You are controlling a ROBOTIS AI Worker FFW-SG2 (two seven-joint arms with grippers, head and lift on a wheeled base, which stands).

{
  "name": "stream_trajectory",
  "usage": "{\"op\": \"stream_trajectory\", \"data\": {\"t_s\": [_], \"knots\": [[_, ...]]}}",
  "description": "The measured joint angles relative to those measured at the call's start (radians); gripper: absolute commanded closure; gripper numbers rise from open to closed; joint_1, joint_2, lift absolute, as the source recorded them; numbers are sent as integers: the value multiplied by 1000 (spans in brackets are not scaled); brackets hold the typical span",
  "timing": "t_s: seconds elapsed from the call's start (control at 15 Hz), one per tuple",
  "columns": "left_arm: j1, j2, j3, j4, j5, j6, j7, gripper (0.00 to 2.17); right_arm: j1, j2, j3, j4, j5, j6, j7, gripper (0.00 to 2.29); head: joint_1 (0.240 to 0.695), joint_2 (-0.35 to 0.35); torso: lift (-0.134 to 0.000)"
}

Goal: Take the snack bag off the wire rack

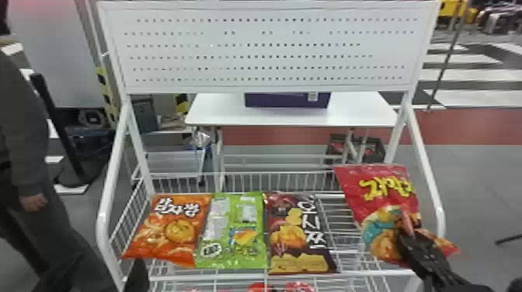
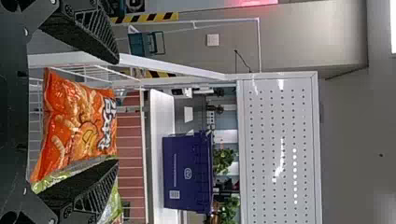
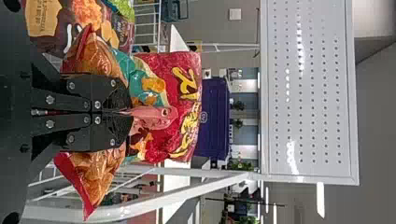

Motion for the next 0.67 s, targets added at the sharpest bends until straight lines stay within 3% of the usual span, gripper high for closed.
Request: {"op": "stream_trajectory", "data": {"t_s": [0.4,0.67], "knots": [[11,1,0,-7,0,-7,0,134,127,-3,-108,-23,-51,-113,0,1838,499,0,0],[20,-2,4,-15,0,-12,0,134,161,-2,-132,-34,-61,-145,0,1838,499,0,0]]}}
